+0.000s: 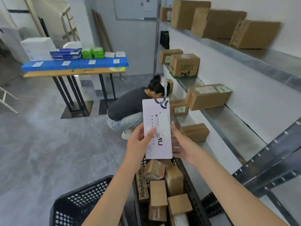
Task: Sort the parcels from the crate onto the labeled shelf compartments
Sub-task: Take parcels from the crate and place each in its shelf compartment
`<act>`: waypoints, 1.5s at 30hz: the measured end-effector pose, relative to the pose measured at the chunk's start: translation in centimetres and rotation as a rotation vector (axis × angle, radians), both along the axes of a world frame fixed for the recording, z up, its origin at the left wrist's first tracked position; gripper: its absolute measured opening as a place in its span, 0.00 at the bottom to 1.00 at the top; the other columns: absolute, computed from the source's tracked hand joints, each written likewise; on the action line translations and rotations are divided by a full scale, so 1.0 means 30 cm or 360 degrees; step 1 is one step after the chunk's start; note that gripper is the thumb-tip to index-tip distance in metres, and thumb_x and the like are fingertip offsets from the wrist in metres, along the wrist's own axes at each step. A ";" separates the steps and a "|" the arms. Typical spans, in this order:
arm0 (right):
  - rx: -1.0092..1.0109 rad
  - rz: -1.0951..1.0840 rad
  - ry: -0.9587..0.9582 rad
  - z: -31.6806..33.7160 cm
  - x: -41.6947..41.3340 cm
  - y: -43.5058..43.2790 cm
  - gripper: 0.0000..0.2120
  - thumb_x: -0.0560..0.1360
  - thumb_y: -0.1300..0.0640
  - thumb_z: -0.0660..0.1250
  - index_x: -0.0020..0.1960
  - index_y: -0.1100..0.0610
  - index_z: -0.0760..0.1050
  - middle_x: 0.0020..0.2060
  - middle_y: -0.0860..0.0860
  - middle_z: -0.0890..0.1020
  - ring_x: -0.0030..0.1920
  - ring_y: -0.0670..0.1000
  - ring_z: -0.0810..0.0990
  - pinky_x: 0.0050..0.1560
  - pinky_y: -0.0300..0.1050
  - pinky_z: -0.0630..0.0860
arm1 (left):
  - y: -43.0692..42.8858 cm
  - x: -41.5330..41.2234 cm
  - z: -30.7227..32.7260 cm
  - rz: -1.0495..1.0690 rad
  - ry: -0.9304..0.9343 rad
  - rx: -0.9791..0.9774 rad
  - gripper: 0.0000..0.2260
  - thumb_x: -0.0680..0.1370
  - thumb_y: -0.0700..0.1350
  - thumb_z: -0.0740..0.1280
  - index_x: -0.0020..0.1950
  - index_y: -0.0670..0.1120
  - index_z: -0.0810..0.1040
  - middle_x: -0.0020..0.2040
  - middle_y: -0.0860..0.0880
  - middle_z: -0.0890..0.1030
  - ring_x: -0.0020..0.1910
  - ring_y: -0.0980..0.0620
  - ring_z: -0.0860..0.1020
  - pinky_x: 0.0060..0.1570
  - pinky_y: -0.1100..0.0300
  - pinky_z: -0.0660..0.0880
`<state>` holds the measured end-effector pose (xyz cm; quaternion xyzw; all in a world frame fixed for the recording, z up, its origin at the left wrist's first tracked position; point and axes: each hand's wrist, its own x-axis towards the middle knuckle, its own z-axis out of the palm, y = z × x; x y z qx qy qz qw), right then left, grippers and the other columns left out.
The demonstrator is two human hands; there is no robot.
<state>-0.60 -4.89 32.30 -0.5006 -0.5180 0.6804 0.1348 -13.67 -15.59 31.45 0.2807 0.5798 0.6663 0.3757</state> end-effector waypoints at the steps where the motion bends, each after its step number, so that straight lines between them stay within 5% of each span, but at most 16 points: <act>1: -0.0070 0.0009 0.0067 0.008 0.010 -0.002 0.40 0.62 0.22 0.67 0.61 0.50 0.79 0.52 0.55 0.86 0.56 0.58 0.83 0.59 0.60 0.80 | -0.003 0.006 0.005 -0.0026 0.0003 0.0002 0.17 0.78 0.49 0.70 0.66 0.49 0.76 0.57 0.52 0.84 0.54 0.51 0.84 0.51 0.52 0.82; 7: -0.0092 0.0091 0.0239 0.033 0.044 0.020 0.35 0.65 0.31 0.73 0.63 0.53 0.79 0.54 0.57 0.85 0.57 0.59 0.83 0.57 0.58 0.81 | -0.020 -0.017 0.037 -0.0064 0.0162 0.0039 0.20 0.77 0.46 0.71 0.68 0.51 0.73 0.61 0.53 0.82 0.55 0.58 0.82 0.51 0.60 0.81; 11: 0.0103 0.0009 0.0052 0.047 0.028 0.019 0.36 0.61 0.34 0.77 0.61 0.56 0.78 0.52 0.52 0.86 0.53 0.54 0.84 0.54 0.52 0.82 | -0.025 -0.064 0.076 -0.0021 0.0367 0.0131 0.41 0.73 0.34 0.74 0.75 0.60 0.57 0.55 0.48 0.82 0.52 0.55 0.83 0.46 0.60 0.81; 13: 0.0209 0.0018 -0.0008 0.064 0.021 0.012 0.34 0.62 0.35 0.77 0.60 0.56 0.79 0.50 0.51 0.87 0.52 0.53 0.85 0.55 0.53 0.82 | -0.031 -0.076 0.102 -0.0056 0.0464 0.0091 0.45 0.73 0.35 0.75 0.76 0.65 0.53 0.51 0.44 0.82 0.48 0.50 0.84 0.44 0.59 0.82; 17: 0.0425 0.0035 -0.0034 0.111 0.012 -0.010 0.34 0.63 0.37 0.77 0.61 0.55 0.74 0.51 0.48 0.84 0.49 0.49 0.82 0.44 0.44 0.79 | -0.034 -0.100 0.125 -0.0045 0.0535 -0.0010 0.38 0.75 0.42 0.74 0.74 0.68 0.56 0.49 0.41 0.82 0.45 0.47 0.83 0.37 0.65 0.78; 19: 0.0511 -0.0046 -0.0066 0.110 0.004 -0.002 0.31 0.66 0.40 0.77 0.60 0.54 0.70 0.50 0.46 0.80 0.47 0.45 0.78 0.38 0.39 0.73 | -0.032 -0.100 0.115 -0.0046 0.0471 0.0057 0.34 0.74 0.42 0.75 0.71 0.64 0.61 0.54 0.47 0.82 0.50 0.54 0.82 0.43 0.62 0.80; 23: 0.0652 -0.0296 0.0036 0.087 0.002 0.025 0.52 0.50 0.33 0.82 0.67 0.55 0.70 0.59 0.49 0.80 0.56 0.49 0.81 0.53 0.52 0.82 | -0.021 -0.109 0.093 0.0119 0.0265 0.0055 0.30 0.68 0.52 0.79 0.64 0.63 0.67 0.62 0.51 0.78 0.59 0.56 0.79 0.58 0.51 0.79; 27: 0.0660 -0.0341 0.0241 0.110 0.003 0.012 0.25 0.67 0.52 0.80 0.61 0.56 0.77 0.54 0.49 0.84 0.51 0.47 0.83 0.46 0.42 0.82 | -0.018 -0.136 0.091 0.0295 0.0029 0.0032 0.30 0.63 0.61 0.79 0.60 0.58 0.72 0.58 0.48 0.82 0.58 0.51 0.81 0.60 0.47 0.78; 34: 0.1070 -0.0485 0.0334 0.141 -0.014 -0.022 0.32 0.68 0.54 0.79 0.68 0.48 0.69 0.59 0.44 0.78 0.59 0.44 0.78 0.57 0.47 0.80 | -0.028 -0.137 0.136 0.0494 -0.0044 0.0084 0.20 0.71 0.56 0.76 0.55 0.44 0.78 0.53 0.49 0.84 0.54 0.54 0.82 0.56 0.55 0.80; 40: 0.1256 -0.0465 0.0548 0.220 -0.011 -0.040 0.26 0.73 0.55 0.76 0.65 0.47 0.69 0.56 0.38 0.77 0.52 0.31 0.78 0.45 0.32 0.79 | -0.069 -0.151 0.180 0.0432 0.0048 0.0178 0.19 0.74 0.56 0.73 0.62 0.51 0.78 0.57 0.52 0.84 0.59 0.53 0.81 0.61 0.53 0.77; 45: 0.1151 -0.0529 0.0666 0.275 -0.022 -0.023 0.18 0.80 0.48 0.66 0.66 0.53 0.74 0.58 0.49 0.81 0.55 0.47 0.81 0.41 0.33 0.77 | -0.112 -0.130 0.253 0.0479 0.0087 0.0314 0.17 0.77 0.51 0.71 0.65 0.51 0.79 0.56 0.56 0.84 0.58 0.60 0.81 0.58 0.62 0.78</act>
